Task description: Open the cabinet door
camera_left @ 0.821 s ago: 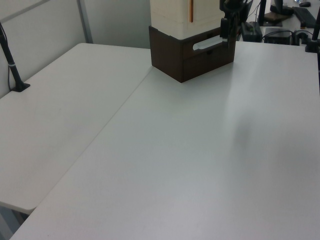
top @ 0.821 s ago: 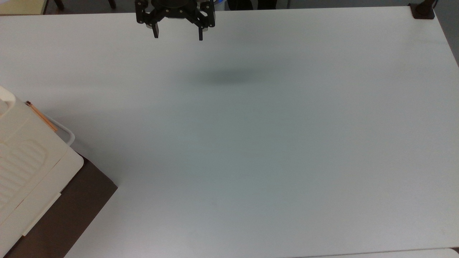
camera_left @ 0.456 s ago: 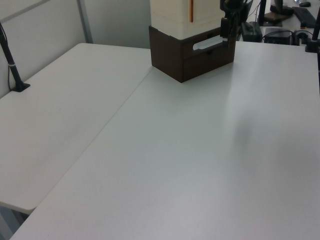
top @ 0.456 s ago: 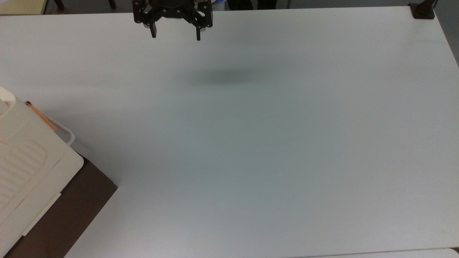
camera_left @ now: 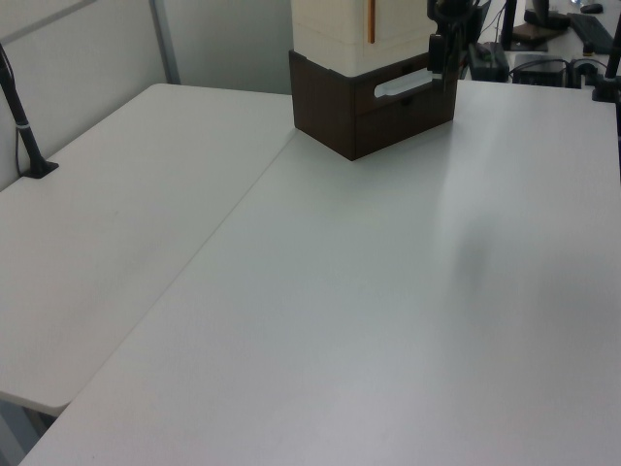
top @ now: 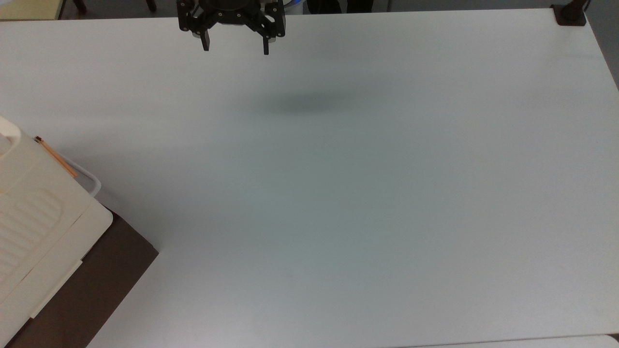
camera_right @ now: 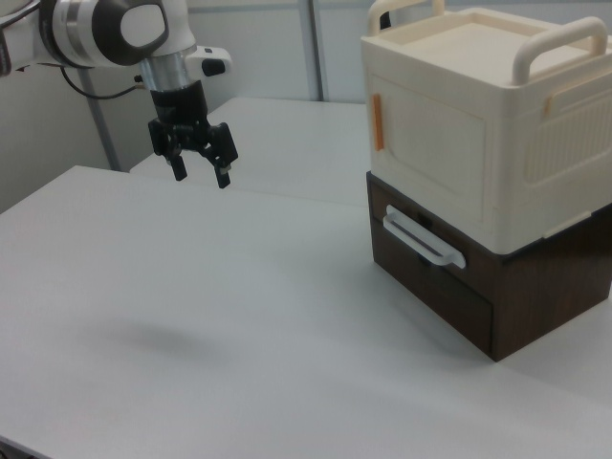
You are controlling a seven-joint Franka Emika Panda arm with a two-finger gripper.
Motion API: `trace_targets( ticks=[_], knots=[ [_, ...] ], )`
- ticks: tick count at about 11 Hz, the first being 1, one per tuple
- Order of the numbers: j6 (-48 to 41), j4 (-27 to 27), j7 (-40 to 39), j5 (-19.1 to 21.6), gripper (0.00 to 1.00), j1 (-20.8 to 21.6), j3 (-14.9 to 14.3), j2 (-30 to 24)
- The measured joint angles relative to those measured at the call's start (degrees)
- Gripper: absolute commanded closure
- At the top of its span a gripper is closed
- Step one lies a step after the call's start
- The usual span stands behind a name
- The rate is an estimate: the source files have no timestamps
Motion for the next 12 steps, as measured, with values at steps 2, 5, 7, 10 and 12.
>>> trace_targets(
  ticks=[2, 5, 7, 10, 12],
  knots=[
    [0.00, -0.02, 0.00, 0.00, 0.00, 0.00, 0.00, 0.02],
    [0.01, 0.48, 0.29, 0.00, 0.00, -0.93, -0.12, 0.55],
    [0.95, 2.83, 2.77, 0.00, 0.00, -3.65, -0.23, 0.83],
    [8.57, 5.12, 8.03, -0.57, 0.00, -6.80, -0.32, 1.77],
    [14.06, 5.36, 13.19, -2.31, 0.00, -8.07, -0.37, 2.88]
  ],
)
